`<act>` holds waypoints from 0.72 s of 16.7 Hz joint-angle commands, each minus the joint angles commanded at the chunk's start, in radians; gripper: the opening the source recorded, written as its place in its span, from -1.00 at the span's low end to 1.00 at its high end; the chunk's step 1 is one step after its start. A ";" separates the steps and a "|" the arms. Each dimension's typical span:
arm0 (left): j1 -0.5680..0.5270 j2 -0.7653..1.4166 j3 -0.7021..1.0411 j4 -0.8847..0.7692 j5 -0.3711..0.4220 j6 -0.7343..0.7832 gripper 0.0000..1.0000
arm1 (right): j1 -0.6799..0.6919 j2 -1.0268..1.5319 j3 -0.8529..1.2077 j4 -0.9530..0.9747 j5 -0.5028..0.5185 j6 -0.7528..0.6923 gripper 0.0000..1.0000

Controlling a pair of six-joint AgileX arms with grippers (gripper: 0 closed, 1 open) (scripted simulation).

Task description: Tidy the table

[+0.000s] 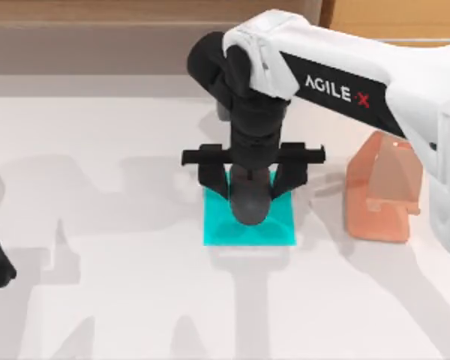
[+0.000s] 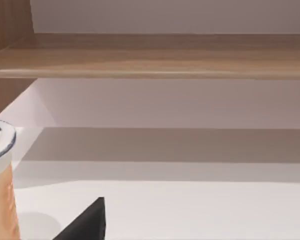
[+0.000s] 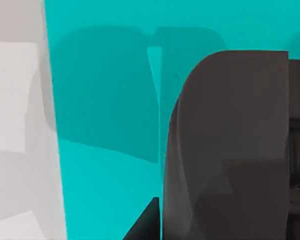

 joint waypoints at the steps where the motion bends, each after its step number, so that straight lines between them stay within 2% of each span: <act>1: 0.000 0.000 0.000 0.000 0.000 0.000 1.00 | 0.000 0.000 0.000 0.000 0.000 0.000 -0.40; 10: 0.000 0.000 0.000 0.000 0.000 0.000 1.00 | 0.000 0.000 0.000 0.000 0.000 0.000 0.96; 12: 0.000 0.000 0.000 0.000 0.000 0.000 1.00 | 0.000 0.000 0.000 0.000 0.000 0.000 1.00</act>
